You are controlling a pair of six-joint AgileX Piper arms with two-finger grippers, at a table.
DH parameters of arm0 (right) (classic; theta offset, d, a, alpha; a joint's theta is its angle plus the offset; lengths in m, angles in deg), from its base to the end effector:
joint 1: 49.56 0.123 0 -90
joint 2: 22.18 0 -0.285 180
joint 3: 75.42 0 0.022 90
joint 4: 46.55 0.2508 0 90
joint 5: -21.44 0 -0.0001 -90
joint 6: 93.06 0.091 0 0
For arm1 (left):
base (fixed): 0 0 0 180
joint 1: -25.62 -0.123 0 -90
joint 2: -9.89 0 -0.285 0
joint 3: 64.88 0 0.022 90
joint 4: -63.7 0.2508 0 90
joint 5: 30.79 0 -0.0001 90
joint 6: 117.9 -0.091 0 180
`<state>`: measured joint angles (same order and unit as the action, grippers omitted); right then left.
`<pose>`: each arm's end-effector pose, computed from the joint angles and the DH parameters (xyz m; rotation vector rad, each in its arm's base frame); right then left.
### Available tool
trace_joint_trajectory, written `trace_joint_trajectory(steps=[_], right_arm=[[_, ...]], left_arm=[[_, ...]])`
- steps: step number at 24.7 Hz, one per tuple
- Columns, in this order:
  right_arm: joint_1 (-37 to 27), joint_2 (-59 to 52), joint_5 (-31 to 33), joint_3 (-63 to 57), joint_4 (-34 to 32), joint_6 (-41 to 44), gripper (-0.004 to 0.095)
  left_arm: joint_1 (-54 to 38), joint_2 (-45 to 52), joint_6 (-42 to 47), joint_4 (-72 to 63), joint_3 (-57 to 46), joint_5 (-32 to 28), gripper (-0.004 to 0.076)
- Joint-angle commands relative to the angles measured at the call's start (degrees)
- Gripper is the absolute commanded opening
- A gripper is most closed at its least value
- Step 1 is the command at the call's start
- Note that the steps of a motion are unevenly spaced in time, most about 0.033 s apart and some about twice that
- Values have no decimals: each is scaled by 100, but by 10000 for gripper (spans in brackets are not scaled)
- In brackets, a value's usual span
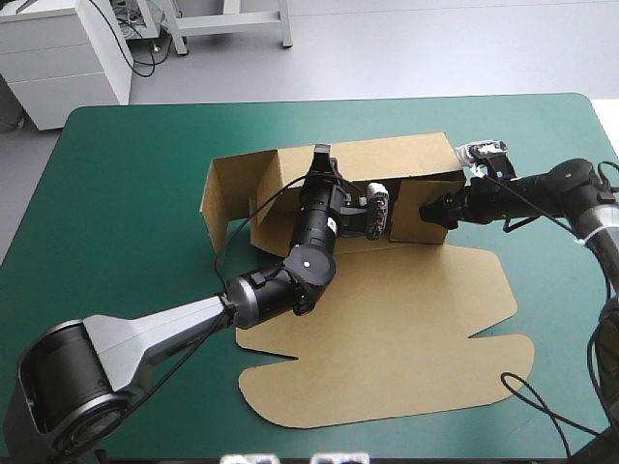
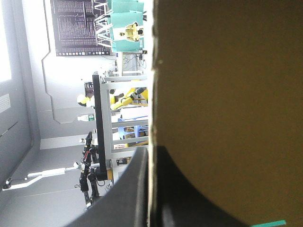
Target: Fold the box
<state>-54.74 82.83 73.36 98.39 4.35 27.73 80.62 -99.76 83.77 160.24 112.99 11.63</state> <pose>0.3551 0.0237 0.2657 -0.5712 2.3554 0.6480 0.2805 -0.2941 0.3004 1.4355 1.2102 0.9424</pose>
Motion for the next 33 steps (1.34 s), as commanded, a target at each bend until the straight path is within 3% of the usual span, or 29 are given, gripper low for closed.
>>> trace_joint_trajectory(steps=[1,14,17,19,21,22,23,24,31,33], right_arm=[[124,-519,-923,-126,391,-169,740],[617,-601,-2363,-166,858,-278,738],[617,-601,-2364,-166,872,-278,734],[617,-601,-2364,-166,861,-278,652],[617,-601,-2294,-166,861,-278,426],[617,-601,-2213,-166,819,-278,174],[617,-601,-2161,-166,819,-278,43],[617,-601,-2096,-166,810,-257,-7],[617,-601,-2011,-166,817,-257,-14],[617,-601,-1938,-166,817,-257,-14]], left_arm=[[14,285,37,509,188,172,-7],[14,285,37,509,188,116,-7],[14,285,37,509,188,101,-7],[14,285,37,509,188,49,-7],[14,285,37,509,188,32,-7],[14,285,37,509,188,32,-7],[14,285,37,520,188,32,-7],[14,285,37,532,188,32,-7],[14,285,49,835,188,43,-3],[14,285,49,835,188,15,51]])
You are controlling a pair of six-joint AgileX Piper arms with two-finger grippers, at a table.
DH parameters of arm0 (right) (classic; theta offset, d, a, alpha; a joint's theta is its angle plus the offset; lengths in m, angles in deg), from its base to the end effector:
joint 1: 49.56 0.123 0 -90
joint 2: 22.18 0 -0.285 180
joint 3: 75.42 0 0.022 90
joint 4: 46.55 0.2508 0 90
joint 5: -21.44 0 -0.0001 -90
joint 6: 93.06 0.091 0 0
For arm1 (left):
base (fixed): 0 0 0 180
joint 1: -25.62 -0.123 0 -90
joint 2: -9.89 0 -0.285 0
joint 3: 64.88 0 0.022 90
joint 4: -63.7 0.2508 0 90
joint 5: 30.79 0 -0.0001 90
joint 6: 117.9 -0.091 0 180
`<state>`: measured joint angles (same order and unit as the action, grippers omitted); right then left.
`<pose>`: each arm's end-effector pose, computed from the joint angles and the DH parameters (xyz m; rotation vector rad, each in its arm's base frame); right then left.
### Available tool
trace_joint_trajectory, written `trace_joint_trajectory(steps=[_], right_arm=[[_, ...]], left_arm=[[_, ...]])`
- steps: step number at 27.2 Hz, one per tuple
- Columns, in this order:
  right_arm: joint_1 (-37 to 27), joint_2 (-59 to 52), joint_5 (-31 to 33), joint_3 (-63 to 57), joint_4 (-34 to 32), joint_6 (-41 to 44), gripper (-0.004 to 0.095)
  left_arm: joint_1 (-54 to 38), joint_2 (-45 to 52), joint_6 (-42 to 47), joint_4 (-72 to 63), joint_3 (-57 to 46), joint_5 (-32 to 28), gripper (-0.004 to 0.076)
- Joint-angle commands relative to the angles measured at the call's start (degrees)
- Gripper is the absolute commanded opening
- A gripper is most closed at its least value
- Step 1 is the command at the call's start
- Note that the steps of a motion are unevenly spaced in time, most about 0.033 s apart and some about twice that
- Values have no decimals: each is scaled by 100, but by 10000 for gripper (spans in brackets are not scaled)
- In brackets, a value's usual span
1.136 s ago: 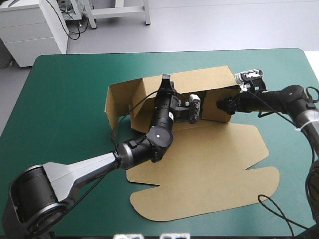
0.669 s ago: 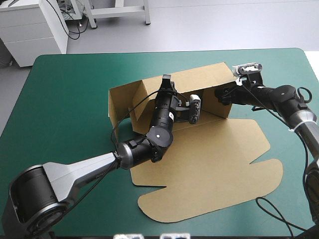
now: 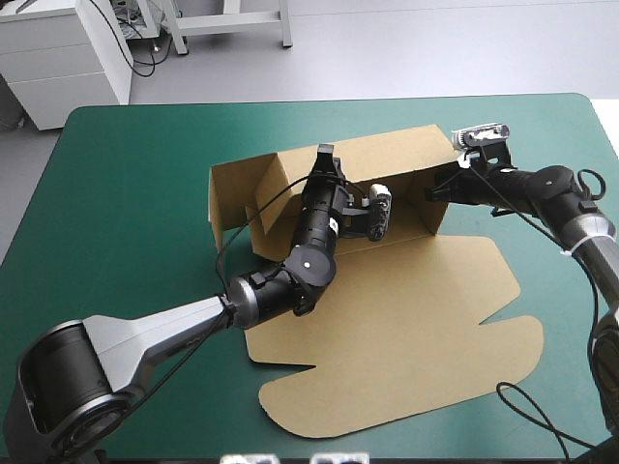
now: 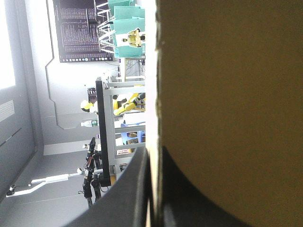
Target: Fold the box
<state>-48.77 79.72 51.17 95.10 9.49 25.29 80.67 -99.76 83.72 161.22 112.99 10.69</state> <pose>0.3641 0.0425 0.2786 -0.4206 2.1700 0.3928 0.2799 -0.2961 0.3008 1.4482 1.1839 0.9373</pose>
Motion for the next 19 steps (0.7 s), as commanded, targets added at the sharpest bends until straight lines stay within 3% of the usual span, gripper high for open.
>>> trace_joint_trajectory(steps=[1,6,8,12,19], right_arm=[[20,-290,282,162,302,33,-14],[20,-290,-61,162,313,33,-13],[20,-290,-384,162,313,33,-13],[20,-290,-1068,181,313,9,-13],[20,-126,-1188,375,288,101,-13]], left_arm=[[9,285,54,737,188,95,123],[9,285,81,737,188,82,372],[9,285,157,737,188,37,424],[79,285,157,737,188,-77,432],[579,285,157,737,188,-4,432]])
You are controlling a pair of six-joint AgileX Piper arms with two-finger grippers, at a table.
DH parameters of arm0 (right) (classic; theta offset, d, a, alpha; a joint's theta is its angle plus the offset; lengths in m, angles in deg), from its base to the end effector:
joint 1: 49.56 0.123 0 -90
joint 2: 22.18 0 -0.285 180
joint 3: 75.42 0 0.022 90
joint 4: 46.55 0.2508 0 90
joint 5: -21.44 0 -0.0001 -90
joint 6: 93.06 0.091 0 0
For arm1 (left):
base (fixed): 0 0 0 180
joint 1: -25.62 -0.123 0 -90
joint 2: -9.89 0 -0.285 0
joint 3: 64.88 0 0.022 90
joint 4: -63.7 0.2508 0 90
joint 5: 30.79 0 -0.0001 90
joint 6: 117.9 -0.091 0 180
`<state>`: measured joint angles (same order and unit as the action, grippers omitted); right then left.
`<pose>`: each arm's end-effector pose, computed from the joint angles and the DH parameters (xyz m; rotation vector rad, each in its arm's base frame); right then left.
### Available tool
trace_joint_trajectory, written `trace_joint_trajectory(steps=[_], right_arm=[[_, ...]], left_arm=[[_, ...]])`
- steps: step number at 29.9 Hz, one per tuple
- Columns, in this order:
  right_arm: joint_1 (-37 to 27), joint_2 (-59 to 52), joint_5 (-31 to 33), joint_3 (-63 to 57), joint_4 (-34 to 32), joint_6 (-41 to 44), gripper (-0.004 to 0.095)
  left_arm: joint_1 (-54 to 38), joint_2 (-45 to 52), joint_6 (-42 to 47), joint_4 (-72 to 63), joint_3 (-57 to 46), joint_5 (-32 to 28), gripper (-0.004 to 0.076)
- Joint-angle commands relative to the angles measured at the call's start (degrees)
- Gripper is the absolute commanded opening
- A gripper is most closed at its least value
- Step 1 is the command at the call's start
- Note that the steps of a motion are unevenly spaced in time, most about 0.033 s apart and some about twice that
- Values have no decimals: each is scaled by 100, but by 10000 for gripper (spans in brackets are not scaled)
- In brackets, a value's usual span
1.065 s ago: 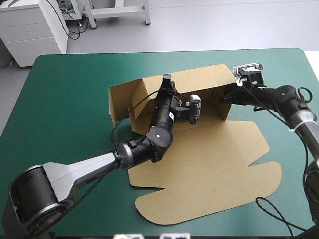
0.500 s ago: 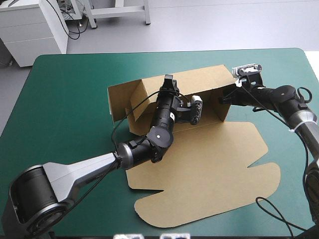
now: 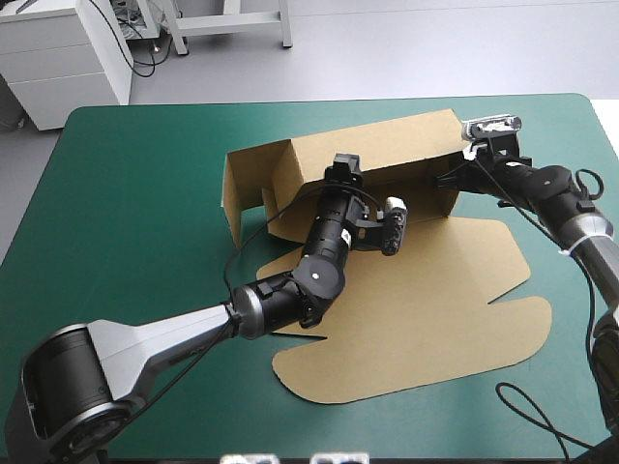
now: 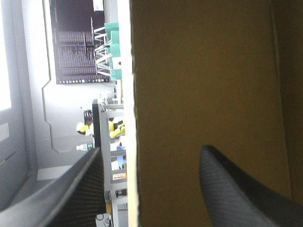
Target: Fold the box
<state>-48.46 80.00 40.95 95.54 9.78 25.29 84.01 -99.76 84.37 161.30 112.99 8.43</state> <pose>0.3751 0.0326 0.2845 -0.3119 2.0966 0.2403 0.2610 -0.3151 0.2997 1.4900 1.1235 0.8533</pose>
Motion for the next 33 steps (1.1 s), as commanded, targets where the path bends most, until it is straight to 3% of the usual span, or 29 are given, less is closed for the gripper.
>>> trace_joint_trajectory(steps=[1,4,8,10,14,21,25,28,33], right_arm=[[-11,-89,-142,406,259,179,-13],[-11,129,45,766,57,574,-13],[-11,398,407,1221,-893,1725,-12],[-11,493,677,1406,-1502,2332,-12],[-11,624,1181,1741,-2352,3239,-12],[-11,624,1573,1970,-2576,3384,-12],[-11,624,1740,1970,-2693,3493,-12],[-11,624,1827,1970,-2880,3646,-12],[-11,624,1923,1970,-3072,3790,-12]], left_arm=[[321,285,92,729,188,265,432],[588,285,92,729,188,591,429],[866,285,92,729,188,1000,384],[958,285,92,703,188,1109,292],[1078,285,92,425,188,1338,-3],[1101,750,-2,-1425,315,918,9],[1028,1391,-531,-2736,318,384,9],[601,1865,-1443,-4676,318,66,9],[-1063,2445,-4222,-8396,318,349,9]])
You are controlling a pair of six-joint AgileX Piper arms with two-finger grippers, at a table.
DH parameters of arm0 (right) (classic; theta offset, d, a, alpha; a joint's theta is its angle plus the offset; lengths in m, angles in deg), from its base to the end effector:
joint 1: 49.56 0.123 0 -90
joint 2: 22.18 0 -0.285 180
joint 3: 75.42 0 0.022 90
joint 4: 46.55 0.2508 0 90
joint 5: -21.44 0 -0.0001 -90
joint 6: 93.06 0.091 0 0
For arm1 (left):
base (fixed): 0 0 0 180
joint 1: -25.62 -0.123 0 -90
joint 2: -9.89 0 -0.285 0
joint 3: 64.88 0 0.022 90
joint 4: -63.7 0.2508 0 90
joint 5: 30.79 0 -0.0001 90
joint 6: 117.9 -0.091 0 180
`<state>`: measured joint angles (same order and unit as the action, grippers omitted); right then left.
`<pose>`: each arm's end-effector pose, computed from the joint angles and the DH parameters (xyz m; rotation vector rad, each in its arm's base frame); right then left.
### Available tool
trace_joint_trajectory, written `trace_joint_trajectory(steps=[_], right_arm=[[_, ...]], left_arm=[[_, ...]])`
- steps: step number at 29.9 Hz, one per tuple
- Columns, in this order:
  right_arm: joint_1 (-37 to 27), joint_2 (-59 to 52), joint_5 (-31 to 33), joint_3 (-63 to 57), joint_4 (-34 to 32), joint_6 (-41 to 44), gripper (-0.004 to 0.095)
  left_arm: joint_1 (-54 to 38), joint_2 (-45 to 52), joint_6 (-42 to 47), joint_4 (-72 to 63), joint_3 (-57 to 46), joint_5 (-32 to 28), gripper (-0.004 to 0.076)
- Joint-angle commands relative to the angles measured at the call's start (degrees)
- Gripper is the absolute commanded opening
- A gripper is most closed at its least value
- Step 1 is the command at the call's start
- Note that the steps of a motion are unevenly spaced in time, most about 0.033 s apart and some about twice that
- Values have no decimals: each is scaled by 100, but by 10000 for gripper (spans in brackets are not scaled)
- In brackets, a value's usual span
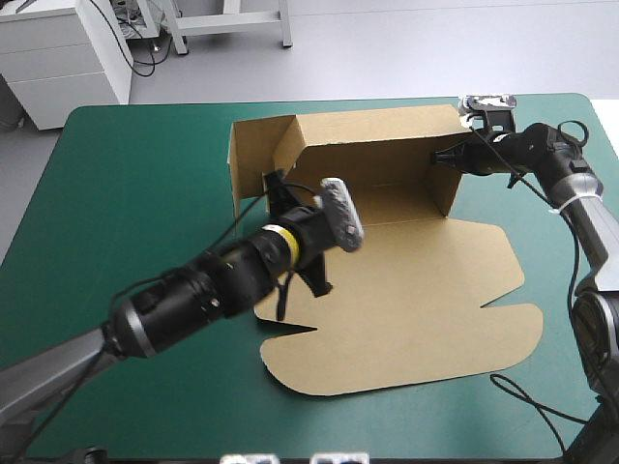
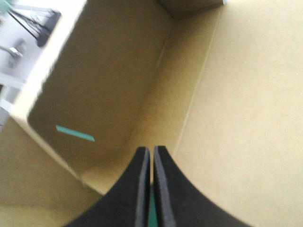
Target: Fold the box
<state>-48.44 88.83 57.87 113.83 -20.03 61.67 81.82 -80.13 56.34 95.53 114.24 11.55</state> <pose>0.4134 0.0323 0.2972 -0.2222 2.3327 0.2966 0.2036 -0.2459 0.3729 1.3614 1.7263 0.1569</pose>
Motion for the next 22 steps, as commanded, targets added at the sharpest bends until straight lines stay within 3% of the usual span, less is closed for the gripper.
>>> trace_joint_trajectory(steps=[1,6,14,22], right_arm=[[-12,-258,252,141,-90,152,-12],[-12,-258,308,141,-105,152,-12],[-12,-258,335,141,-471,404,-12],[-12,-246,239,141,-543,485,-12]], left_arm=[[-1255,575,-1916,-2543,193,106,9],[-3219,929,-3448,-5092,193,366,9],[-6371,1241,-4471,-7006,136,1416,9],[-8993,1241,-5159,-9652,-563,1676,9]])
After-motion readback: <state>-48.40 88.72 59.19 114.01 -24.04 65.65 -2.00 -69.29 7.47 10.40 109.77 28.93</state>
